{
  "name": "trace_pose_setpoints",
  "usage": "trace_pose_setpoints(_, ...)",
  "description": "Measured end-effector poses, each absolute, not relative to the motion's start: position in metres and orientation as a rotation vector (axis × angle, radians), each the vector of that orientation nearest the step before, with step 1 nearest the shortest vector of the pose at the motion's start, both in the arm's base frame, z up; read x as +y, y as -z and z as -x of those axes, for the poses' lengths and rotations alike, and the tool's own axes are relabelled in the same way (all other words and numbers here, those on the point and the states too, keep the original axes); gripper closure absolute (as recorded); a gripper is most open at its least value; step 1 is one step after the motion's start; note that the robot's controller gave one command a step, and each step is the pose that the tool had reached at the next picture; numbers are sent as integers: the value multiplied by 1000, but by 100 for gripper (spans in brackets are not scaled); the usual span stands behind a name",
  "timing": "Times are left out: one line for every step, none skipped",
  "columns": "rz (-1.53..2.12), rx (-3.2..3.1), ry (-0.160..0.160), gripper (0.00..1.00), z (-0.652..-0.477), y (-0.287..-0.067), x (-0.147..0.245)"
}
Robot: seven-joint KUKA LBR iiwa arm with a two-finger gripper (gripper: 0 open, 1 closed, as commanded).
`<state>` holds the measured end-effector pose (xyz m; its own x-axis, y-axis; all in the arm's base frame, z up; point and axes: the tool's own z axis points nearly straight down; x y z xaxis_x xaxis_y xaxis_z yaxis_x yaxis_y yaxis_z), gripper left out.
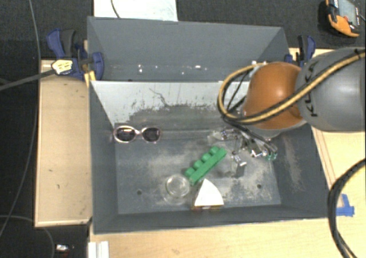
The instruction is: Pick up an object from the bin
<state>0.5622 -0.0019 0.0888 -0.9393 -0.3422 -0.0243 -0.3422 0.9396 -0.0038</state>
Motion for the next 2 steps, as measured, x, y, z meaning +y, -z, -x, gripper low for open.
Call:
trace_pose_setpoints(676, 3040, 2, 100, -572, -86, -1)
trace_pose_setpoints(675, 3040, 2, 100, -572, -86, -1)
